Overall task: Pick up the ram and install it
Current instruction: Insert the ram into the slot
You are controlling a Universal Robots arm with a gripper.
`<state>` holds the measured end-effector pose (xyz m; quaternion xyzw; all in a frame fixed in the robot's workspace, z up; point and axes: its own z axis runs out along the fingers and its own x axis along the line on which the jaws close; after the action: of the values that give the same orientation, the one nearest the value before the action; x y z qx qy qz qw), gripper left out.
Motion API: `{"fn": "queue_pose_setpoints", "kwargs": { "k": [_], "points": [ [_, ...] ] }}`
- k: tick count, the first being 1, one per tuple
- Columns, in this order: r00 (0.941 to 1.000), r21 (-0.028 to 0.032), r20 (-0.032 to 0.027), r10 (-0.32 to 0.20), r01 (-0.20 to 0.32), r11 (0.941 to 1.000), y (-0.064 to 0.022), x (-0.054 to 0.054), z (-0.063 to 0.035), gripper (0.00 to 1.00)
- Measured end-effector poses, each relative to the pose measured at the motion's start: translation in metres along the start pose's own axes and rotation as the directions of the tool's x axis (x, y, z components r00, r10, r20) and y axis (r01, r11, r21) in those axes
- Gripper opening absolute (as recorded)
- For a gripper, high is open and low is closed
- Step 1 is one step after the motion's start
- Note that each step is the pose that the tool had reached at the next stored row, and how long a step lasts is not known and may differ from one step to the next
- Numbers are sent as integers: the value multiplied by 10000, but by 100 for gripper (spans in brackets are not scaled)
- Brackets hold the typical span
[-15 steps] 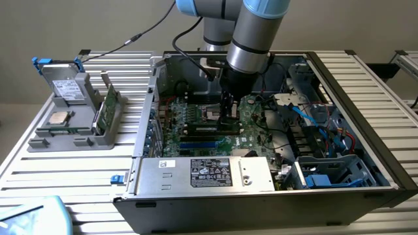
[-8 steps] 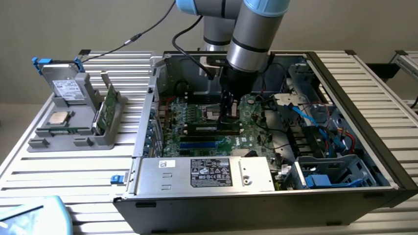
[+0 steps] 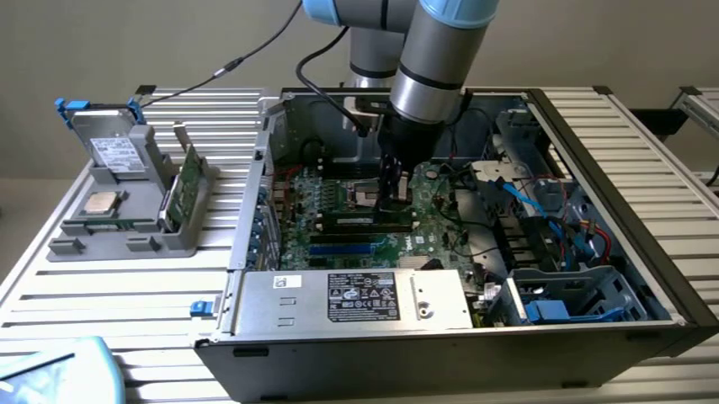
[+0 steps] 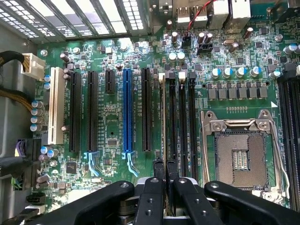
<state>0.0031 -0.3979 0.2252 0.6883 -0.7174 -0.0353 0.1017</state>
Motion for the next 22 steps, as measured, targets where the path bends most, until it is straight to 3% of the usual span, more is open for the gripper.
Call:
{"fn": "queue_pose_setpoints", "kwargs": {
  "k": [22],
  "points": [
    [10000,3,1,-1,1,10000,3,2,-25,13]
  ]
}}
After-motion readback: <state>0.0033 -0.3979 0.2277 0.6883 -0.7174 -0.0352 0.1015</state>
